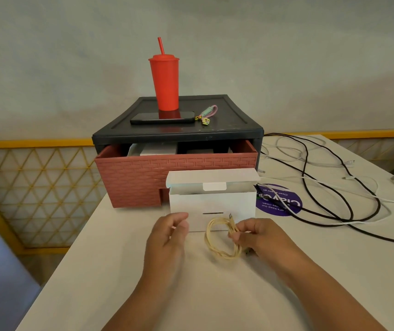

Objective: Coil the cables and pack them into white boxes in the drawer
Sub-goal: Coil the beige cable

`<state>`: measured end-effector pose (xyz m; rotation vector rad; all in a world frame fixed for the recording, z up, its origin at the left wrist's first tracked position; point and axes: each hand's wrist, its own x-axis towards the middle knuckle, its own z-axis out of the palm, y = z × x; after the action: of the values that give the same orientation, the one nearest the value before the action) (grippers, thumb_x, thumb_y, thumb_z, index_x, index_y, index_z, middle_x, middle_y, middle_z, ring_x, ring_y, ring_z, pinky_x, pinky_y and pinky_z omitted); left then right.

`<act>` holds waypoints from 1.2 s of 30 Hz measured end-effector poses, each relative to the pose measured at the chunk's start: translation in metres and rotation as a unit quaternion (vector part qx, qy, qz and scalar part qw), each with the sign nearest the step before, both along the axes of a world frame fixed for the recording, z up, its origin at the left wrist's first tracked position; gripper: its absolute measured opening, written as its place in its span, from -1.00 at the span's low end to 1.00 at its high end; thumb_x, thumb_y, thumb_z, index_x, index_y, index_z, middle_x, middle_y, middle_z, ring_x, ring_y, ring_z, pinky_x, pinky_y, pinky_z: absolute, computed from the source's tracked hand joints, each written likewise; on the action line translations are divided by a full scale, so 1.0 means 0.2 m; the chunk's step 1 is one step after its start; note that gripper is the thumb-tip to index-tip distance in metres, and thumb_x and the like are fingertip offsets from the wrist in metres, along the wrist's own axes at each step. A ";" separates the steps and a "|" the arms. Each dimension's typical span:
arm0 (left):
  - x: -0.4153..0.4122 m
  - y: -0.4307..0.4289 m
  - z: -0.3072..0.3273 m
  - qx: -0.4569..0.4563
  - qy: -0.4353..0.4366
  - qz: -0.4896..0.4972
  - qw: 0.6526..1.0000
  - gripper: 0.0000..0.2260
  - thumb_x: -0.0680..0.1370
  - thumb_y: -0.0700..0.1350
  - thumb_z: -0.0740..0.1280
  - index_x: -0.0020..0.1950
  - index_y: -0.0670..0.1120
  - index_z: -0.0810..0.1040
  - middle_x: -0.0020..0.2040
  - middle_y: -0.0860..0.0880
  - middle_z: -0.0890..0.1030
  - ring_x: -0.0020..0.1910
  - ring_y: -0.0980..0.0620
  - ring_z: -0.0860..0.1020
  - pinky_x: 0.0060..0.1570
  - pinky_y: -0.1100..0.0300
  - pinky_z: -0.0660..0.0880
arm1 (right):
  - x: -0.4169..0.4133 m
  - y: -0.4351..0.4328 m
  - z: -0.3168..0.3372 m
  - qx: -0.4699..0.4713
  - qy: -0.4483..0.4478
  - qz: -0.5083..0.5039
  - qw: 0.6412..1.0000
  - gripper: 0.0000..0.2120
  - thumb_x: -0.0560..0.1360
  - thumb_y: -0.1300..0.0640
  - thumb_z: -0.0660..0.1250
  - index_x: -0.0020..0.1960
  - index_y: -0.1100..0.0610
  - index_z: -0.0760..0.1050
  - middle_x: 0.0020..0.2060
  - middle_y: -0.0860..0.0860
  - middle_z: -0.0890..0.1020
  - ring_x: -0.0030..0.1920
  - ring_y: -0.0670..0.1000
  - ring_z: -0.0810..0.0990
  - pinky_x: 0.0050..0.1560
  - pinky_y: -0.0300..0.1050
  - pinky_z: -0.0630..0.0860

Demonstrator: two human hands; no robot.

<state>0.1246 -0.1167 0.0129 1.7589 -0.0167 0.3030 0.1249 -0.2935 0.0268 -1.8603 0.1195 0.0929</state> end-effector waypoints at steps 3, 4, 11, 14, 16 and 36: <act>0.05 0.02 -0.02 -0.021 -0.004 0.061 0.998 -0.78 0.53 -0.23 0.29 -0.06 0.12 0.46 -0.07 0.04 0.48 -0.13 0.02 0.43 -0.10 0.15 0.35 | 0.02 -0.03 0.02 -0.032 -0.091 -0.059 0.994 -0.77 0.46 0.27 0.36 -0.36 0.10 0.52 -0.24 0.00 0.50 -0.31 -0.02 0.45 -0.18 -0.17 0.40; 0.07 0.03 -0.03 -0.015 -0.003 0.074 0.997 -0.79 0.52 -0.23 0.30 -0.04 0.10 0.43 -0.05 0.05 0.46 -0.09 0.00 0.44 -0.08 0.13 0.37 | 0.02 -0.04 0.02 -0.049 -0.115 -0.078 0.989 -0.76 0.46 0.27 0.35 -0.36 0.09 0.52 -0.16 0.01 0.50 -0.25 -0.02 0.46 -0.11 -0.14 0.40; 0.11 0.02 -0.03 -0.003 0.058 0.020 0.998 -0.42 0.52 -0.18 0.32 0.48 0.05 0.18 0.33 0.11 0.34 0.30 0.14 0.32 0.28 0.16 0.28 | 0.04 -0.06 0.00 -0.050 -0.117 -0.117 0.985 -0.83 0.46 0.22 0.36 -0.27 0.04 0.57 0.31 -0.11 0.38 0.29 0.01 0.41 0.27 0.12 0.38; 0.09 0.03 -0.02 -0.023 0.059 -0.045 0.997 -0.43 0.53 -0.19 0.30 0.48 0.11 0.20 0.37 0.16 0.36 0.36 0.15 0.33 0.39 0.09 0.25 | 0.03 -0.05 -0.01 -0.013 -0.109 -0.081 0.991 -0.80 0.46 0.25 0.35 -0.32 0.07 0.57 0.32 -0.13 0.43 0.28 -0.05 0.45 0.27 0.08 0.39; 0.09 0.03 -0.02 -0.015 0.057 -0.051 0.997 -0.48 0.49 -0.10 0.33 0.42 0.10 0.30 0.29 0.16 0.46 0.27 0.15 0.41 0.33 0.13 0.31 | 0.03 -0.05 0.00 0.008 -0.110 -0.066 0.992 -0.82 0.47 0.27 0.33 -0.30 0.15 0.58 0.17 -0.15 0.53 0.02 -0.09 0.55 0.03 -0.09 0.46; 0.07 0.09 0.05 -0.095 -0.015 -0.017 0.995 -0.59 0.60 -0.23 0.14 0.17 0.31 0.47 0.31 0.13 0.48 0.31 0.00 0.44 0.36 -0.14 0.29 | 0.00 -0.07 0.04 0.073 -0.097 -0.067 0.990 -0.85 0.49 0.29 0.31 -0.21 0.17 0.61 -0.11 -0.03 0.62 -0.27 -0.03 0.48 -0.21 -0.17 0.41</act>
<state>0.1391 -0.0992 0.0237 1.5636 -0.0393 0.2963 0.1257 -0.3074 0.0357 -1.7012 0.0991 -0.1682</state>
